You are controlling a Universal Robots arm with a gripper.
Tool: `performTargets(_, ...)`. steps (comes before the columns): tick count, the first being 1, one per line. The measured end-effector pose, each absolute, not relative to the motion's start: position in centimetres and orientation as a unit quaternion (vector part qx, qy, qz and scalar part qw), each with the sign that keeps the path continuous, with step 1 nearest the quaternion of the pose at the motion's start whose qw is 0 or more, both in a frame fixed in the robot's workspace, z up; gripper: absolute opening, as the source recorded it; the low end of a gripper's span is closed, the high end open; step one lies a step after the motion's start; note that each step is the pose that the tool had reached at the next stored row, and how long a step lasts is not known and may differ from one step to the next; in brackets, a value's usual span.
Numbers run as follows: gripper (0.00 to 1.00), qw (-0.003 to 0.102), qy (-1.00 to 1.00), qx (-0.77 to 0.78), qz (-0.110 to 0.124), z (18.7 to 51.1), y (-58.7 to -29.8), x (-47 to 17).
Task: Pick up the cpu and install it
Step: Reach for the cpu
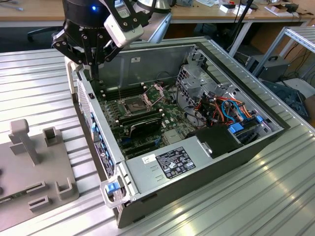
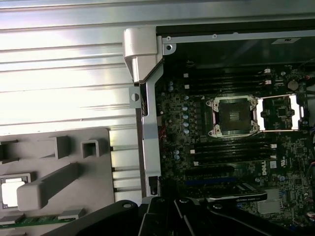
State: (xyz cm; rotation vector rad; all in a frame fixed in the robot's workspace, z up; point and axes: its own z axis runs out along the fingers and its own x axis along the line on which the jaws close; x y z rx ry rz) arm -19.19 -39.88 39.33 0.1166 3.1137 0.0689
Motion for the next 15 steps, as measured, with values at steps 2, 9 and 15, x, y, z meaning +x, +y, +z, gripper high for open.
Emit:
performTargets(2, 0.11, 0.012, 0.999, 0.037, 0.022, 39.33, -39.88, -19.23)
performTargets(9, 0.11, 0.012, 0.999, 0.037, 0.022, 39.33, -39.88, -19.37)
performTargets(15, 0.11, 0.012, 0.999, 0.037, 0.022, 39.33, -39.88, -19.56)
